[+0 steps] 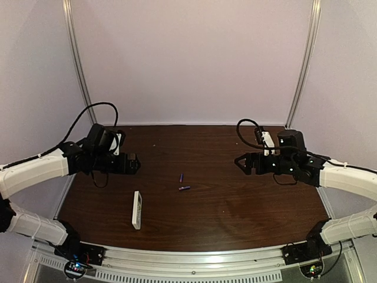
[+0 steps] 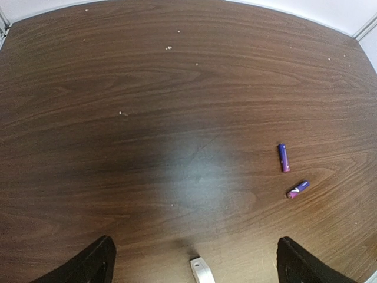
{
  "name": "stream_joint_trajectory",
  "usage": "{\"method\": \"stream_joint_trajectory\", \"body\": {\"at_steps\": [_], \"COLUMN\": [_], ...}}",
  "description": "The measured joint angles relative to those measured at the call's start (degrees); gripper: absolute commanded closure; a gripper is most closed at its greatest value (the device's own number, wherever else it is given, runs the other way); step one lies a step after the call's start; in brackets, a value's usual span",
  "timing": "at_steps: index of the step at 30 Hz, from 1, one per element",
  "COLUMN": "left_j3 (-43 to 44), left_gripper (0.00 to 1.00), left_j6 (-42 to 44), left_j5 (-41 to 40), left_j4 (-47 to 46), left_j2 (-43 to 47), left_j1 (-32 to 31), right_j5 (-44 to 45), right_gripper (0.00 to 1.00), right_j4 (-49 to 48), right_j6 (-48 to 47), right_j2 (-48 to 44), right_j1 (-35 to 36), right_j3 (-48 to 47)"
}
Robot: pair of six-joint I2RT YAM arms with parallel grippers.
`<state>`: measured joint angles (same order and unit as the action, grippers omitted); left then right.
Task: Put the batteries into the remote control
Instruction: Pick up the remote control from the center of the board.
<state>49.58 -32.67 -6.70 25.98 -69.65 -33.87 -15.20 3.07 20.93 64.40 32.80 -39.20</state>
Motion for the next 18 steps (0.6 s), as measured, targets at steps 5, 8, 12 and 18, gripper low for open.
{"method": "stream_joint_trajectory", "body": {"at_steps": [5, 8, 12, 18], "left_j3": [-4.7, -8.57, -10.47, -11.26], "left_gripper": [0.03, 0.03, 0.03, 0.06], "left_j6": [-1.86, -3.17, -5.62, -10.93], "left_j5": [1.68, 3.58, 4.9, 4.11], "left_j4": [3.13, 6.69, 9.51, 12.74], "left_j2": [5.64, 12.72, 18.43, 16.31], "left_j1": [-0.44, -1.31, -3.93, -11.72], "right_j5": [-0.72, -1.38, -2.36, -4.42], "right_gripper": [0.0, 0.0, 0.0, 0.0], "right_j4": [0.39, 0.22, -0.39, -1.4], "right_j6": [-0.2, -0.35, -0.63, -0.79], "right_j2": [2.49, 4.0, 5.88, 8.24], "right_j1": [-0.09, -0.09, -0.11, -0.11], "right_j3": [-1.51, -2.47, -2.86, -2.86]}}
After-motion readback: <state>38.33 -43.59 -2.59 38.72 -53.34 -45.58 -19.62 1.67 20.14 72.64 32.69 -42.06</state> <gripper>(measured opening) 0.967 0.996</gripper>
